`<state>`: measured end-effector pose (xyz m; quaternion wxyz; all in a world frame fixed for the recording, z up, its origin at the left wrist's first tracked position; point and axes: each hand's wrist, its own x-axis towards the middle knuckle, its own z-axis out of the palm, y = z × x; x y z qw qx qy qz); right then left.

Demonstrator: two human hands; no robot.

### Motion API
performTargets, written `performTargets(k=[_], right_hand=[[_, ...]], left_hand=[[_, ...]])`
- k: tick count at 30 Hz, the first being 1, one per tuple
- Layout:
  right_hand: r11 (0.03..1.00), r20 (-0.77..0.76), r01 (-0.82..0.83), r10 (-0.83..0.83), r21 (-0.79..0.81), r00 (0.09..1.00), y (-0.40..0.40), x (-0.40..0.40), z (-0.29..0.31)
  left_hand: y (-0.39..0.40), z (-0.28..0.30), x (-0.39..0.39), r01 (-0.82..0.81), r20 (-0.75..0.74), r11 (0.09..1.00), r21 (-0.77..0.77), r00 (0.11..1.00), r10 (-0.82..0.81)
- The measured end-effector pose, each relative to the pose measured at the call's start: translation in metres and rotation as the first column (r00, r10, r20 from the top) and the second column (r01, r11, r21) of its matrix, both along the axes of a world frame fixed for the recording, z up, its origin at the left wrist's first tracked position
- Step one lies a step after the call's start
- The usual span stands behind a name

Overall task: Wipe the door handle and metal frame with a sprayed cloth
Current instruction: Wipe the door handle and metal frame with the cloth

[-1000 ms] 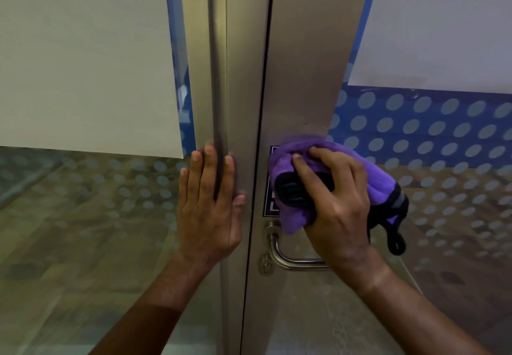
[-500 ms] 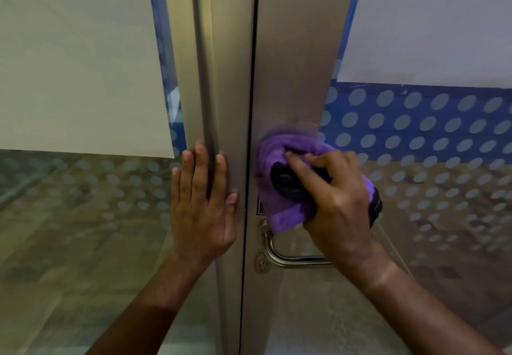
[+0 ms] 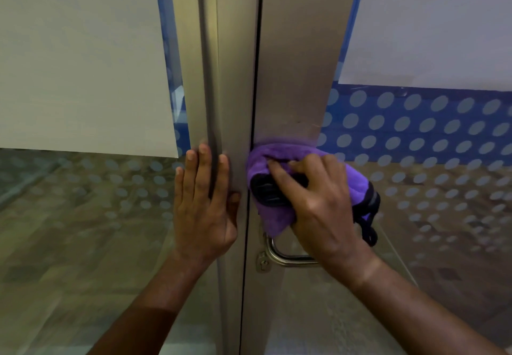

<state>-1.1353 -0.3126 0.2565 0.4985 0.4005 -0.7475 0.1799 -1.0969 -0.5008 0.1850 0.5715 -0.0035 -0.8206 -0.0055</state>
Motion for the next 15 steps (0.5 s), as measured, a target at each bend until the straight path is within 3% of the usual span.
performTargets(k=[5, 7, 11, 13, 15], right_hand=[[0.938, 0.02, 0.015, -0.023, 0.347, 1.0, 0.027, 0.005, -0.027], [0.937, 0.108, 0.016, -0.057, 0.349, 0.993, 0.04, 0.004, -0.03], [0.997, 0.279, 0.001, 0.019, -0.072, 0.96, 0.071, 0.002, -0.022], [0.961, 0.286, -0.008, 0.09, -0.276, 0.954, 0.087, 0.006, -0.016], [0.927, 0.297, 0.021, 0.098, -0.375, 0.95, 0.098, 0.01, -0.013]], left_hand=[[0.001, 0.001, 0.002, 0.003, 0.009, 1.0, 0.004, 1.0, -0.003], [0.0, 0.002, 0.003, 0.003, 0.011, 1.0, -0.003, 1.0, -0.003], [0.001, 0.003, 0.002, -0.003, 0.017, 1.0, -0.003, 1.0, 0.003], [0.001, 0.002, 0.001, -0.01, 0.012, 1.0, -0.003, 1.0, 0.01], [0.0, 0.002, 0.001, -0.01, 0.001, 1.0, -0.007, 1.0, 0.01]])
